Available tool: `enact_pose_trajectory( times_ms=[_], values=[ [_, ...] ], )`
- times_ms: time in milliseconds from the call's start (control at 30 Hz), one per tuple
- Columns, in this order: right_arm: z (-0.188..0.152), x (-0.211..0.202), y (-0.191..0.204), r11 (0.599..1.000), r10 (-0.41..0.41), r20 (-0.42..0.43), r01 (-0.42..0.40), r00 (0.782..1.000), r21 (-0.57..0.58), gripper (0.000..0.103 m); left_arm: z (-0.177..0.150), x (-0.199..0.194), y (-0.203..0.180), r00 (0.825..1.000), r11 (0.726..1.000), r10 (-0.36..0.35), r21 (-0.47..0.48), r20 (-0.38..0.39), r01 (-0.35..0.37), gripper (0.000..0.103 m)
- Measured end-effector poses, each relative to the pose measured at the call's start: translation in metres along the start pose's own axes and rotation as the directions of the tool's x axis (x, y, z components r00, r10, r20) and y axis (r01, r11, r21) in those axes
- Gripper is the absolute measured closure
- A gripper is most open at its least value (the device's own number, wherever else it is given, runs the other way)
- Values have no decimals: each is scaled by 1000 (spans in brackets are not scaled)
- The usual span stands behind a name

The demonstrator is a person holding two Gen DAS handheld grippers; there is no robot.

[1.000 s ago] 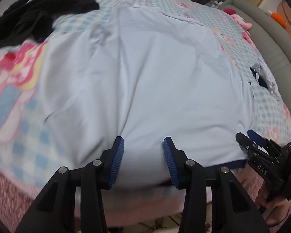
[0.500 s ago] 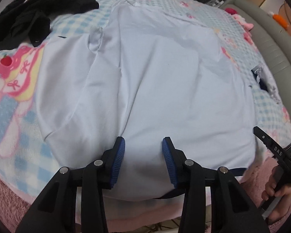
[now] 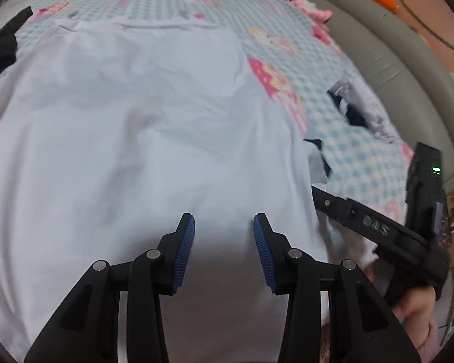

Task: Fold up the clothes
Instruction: 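Pinch the navy-trimmed sleeve with the right gripper while the left gripper presses the shirt body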

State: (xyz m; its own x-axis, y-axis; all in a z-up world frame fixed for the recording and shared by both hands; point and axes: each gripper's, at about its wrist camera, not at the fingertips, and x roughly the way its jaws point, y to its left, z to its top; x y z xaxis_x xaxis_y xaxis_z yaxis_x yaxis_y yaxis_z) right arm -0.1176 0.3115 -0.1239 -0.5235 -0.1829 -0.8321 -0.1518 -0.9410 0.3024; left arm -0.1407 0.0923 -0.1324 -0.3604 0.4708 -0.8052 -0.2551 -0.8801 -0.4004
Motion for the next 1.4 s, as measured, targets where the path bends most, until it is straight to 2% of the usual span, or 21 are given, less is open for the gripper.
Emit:
enact_pose_trajectory(
  times_ms=[33,133,200,300,400,467,533,600,667,700,733,800,867,900,933,1000,1133,1233,1267,1333,1400],
  values=[
    [0,4,1,1000,12,-4,-12,1000,1,61,1,6,-4,1000,1000,12,6,-3,-12,61],
    [-1,15,5,999,46,-12,-46,999,-1,84,-3,3,-5,1000,1000,-2,2,10,2,60],
    [-1,10,3,998,65,8,-65,998,-12,94,-2,-2,-2,999,1000,-29,-10,19,29,60],
    [2,-1,-6,995,92,45,-93,995,22,99,-1,-15,-4,995,997,-79,-13,59,79,60],
    [5,-16,-5,999,36,90,-35,995,-4,101,0,-27,-16,986,991,-133,31,101,131,60],
    [9,-24,-3,1000,-10,114,13,993,-26,101,2,-20,-26,989,992,-116,65,86,111,60],
    [9,-27,-3,999,-30,116,35,993,-36,101,1,-4,-28,997,995,-73,67,38,70,60],
    [8,-24,-6,1000,-10,92,12,996,-22,100,-3,8,-24,1000,998,-19,58,-1,19,61],
    [4,-17,-10,999,34,55,-34,998,5,100,-7,9,-18,1000,999,-19,40,-2,19,61],
    [3,-13,-11,998,56,36,-57,998,20,92,-9,9,-15,1000,999,-20,31,-2,20,61],
    [1,-10,-13,996,79,19,-79,997,35,73,-10,9,-11,1000,1000,-19,17,-8,19,61],
    [-2,-3,-17,990,124,-16,-123,992,66,53,-10,9,-8,1000,1000,-20,7,-13,20,61],
    [-5,4,-20,983,163,-43,-158,986,93,58,-11,8,-5,1000,1000,-15,4,-16,15,61],
    [-5,7,-19,984,156,-34,-152,987,88,78,-12,8,-4,1000,1000,-12,3,-19,12,61],
    [-5,2,-17,987,142,-18,-141,990,72,88,-13,9,-3,1000,1000,-14,2,-22,14,61],
    [-5,-7,-13,992,115,13,-116,993,42,97,-14,9,-2,1000,1000,-16,-3,-27,16,61],
    [-4,-25,-5,998,64,78,-63,995,-18,102,-14,3,-3,1000,1000,-14,-2,-19,14,61],
    [-2,-37,-6,999,11,116,-7,993,-39,102,-15,4,3,999,1000,20,-3,-36,-20,61],
    [-2,-37,-12,999,-7,111,11,994,-34,102,-16,7,6,998,999,36,-6,-51,-37,61],
    [-2,-36,-24,999,-45,98,47,994,-23,102,-19,14,16,997,999,17,-41,-69,-20,61],
    [-7,-30,-31,997,-75,74,75,994,-3,102,-18,9,18,998,999,2,-54,-56,-5,61]
  ],
)
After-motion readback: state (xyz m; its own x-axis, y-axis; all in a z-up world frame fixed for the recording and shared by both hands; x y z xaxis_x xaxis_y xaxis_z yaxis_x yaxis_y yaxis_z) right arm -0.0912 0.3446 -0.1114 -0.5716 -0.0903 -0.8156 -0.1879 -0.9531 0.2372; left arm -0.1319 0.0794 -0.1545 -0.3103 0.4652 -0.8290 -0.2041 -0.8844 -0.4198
